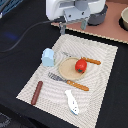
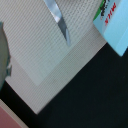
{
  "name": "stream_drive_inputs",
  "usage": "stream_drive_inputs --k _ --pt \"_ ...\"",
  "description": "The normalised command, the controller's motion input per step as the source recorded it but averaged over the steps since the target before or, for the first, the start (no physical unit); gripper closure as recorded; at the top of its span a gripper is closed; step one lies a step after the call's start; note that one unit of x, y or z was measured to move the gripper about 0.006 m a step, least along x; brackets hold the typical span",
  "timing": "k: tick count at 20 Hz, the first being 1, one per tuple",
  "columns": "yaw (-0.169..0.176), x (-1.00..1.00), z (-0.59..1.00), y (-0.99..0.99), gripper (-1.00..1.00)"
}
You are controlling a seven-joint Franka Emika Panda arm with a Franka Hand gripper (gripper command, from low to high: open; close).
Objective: Interact with the objects in diverse but meaningful ways.
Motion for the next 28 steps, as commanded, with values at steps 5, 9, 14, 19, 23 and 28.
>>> stream_drive_inputs --k 5,9,14,19,23,28 --pt "0.102 -0.67 -0.08 -0.16 -1.0" --pt "0.0 -0.68 0.08 -0.46 -1.0" --pt "0.0 -0.64 0.05 -0.52 -1.0" --pt "0.027 -0.57 0.0 -0.47 -1.0" --pt "0.16 -0.36 -0.19 -0.21 -1.0" --pt "0.179 -0.34 -0.19 -0.16 -1.0"
